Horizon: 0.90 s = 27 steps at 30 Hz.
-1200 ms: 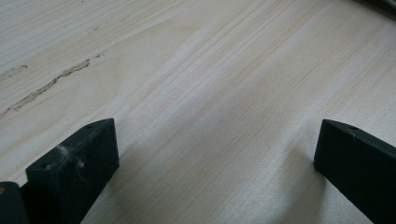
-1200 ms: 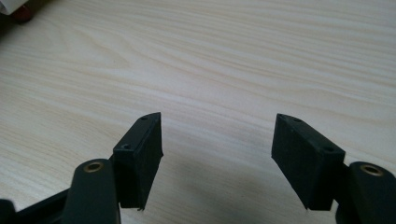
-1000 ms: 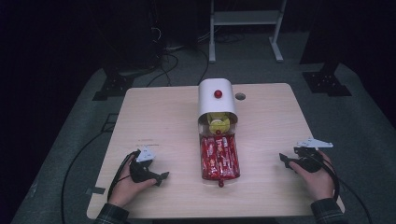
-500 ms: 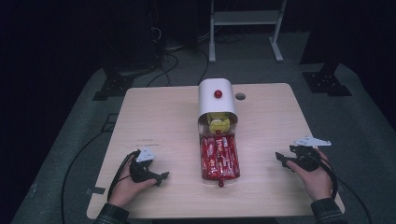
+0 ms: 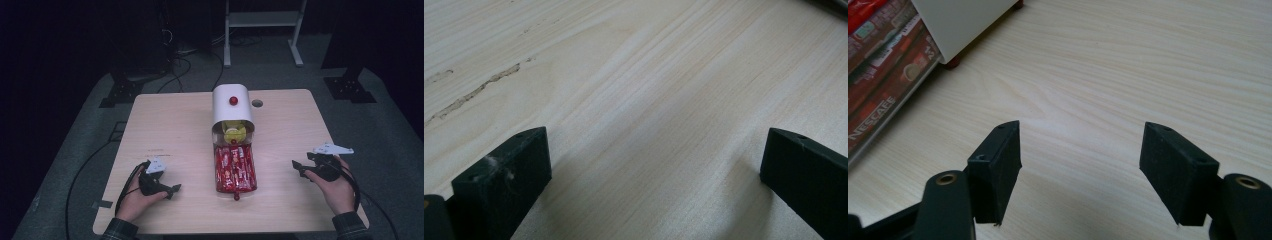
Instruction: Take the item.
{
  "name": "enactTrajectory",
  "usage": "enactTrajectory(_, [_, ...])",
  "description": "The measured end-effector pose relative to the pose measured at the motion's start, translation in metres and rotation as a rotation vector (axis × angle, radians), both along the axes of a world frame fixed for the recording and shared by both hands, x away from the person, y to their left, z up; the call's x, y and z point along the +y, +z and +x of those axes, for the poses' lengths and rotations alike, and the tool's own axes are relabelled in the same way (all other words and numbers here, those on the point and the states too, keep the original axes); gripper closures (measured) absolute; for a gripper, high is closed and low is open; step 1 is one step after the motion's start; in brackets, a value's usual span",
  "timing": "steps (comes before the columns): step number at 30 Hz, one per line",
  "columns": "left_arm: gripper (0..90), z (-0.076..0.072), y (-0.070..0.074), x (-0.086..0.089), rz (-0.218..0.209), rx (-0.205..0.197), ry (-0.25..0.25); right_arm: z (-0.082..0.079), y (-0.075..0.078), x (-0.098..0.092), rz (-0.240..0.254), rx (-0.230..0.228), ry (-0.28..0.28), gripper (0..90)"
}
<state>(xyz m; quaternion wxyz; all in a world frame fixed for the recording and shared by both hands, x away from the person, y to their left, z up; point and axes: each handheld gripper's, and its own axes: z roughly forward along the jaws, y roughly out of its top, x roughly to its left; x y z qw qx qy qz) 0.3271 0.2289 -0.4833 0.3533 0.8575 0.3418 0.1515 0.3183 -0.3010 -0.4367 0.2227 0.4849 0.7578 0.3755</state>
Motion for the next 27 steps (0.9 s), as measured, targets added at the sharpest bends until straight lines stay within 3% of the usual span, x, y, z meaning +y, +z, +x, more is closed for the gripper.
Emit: enactTrajectory(27, [0.0,0.0,0.0,0.0,0.0,0.0,0.002,-0.005,0.018,0.017,0.019,-0.032,0.067,30.7])
